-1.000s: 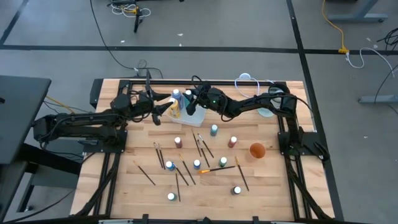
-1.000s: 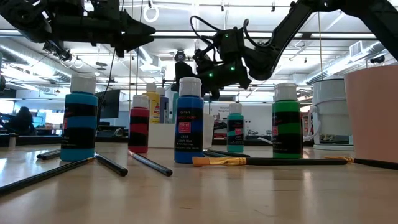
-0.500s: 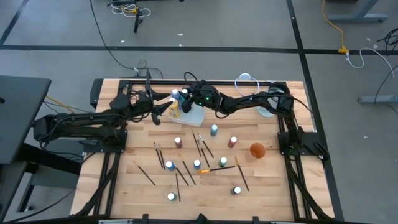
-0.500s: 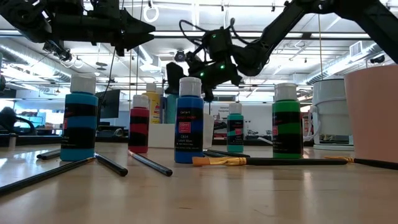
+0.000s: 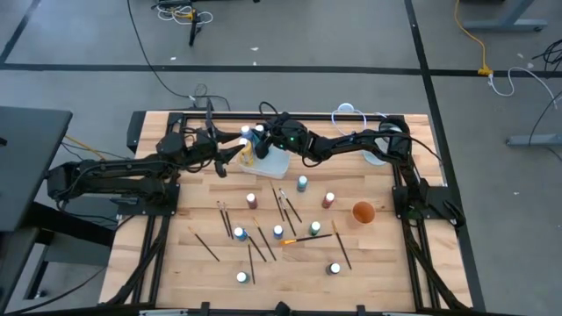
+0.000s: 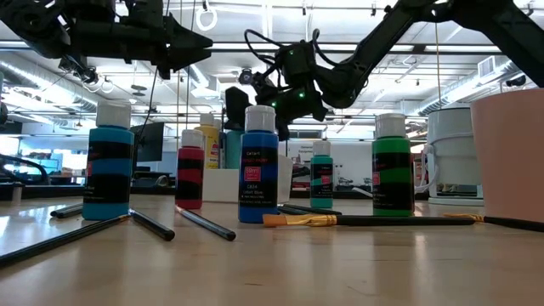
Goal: Pick & Place Paint Supplies
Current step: Put the large light blue paint bottle into the white bin, then put the small light blue paint bottle into the white bin
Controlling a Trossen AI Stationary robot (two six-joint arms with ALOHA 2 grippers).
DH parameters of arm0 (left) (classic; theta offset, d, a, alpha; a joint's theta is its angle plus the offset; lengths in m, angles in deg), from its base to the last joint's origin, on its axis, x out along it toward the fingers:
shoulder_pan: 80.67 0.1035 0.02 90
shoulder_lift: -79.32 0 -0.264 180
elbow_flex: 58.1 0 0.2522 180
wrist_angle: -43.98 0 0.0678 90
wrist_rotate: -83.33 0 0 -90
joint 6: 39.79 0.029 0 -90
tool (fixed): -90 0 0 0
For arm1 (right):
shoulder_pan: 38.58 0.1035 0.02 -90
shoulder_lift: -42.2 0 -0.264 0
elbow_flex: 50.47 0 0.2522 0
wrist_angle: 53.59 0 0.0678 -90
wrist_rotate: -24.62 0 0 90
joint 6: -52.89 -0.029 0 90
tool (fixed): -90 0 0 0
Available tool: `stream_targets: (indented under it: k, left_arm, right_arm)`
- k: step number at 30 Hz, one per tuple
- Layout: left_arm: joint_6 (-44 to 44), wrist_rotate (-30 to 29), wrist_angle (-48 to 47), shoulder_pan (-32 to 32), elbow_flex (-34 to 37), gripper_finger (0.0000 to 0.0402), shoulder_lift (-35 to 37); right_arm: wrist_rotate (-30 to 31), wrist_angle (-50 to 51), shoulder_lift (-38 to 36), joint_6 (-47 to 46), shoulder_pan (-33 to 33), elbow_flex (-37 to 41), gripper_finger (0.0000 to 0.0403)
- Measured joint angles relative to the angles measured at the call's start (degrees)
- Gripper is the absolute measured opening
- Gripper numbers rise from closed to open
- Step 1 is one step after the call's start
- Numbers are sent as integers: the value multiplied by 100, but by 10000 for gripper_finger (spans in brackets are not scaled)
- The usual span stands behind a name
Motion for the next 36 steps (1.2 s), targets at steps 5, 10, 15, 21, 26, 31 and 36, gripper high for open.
stream_targets:
  k: [5,10,15,21,26,31,36]
  left_arm:
    - [-21,0,1,1,0,193,0]
    - [-112,0,-40,2,0,193,0]
    - [-143,6,-112,0,0,193,0]
    - [-262,12,-263,-1,0,193,-2]
    - [-267,202,-329,-50,0,193,0]
    - [-264,241,-333,-120,0,193,0]
    - [-291,232,-337,-133,0,193,0]
  right_arm:
    - [-14,20,-29,227,27,2,167]
    - [-18,-24,-171,232,50,2,186]
    - [-55,48,-352,632,143,2,188]
    - [-231,744,-749,852,344,4,178]
    - [-238,2373,-1355,824,578,6,170]
    - [-639,4190,-1948,613,853,8,170]
    - [-769,5655,-2263,104,1149,9,172]
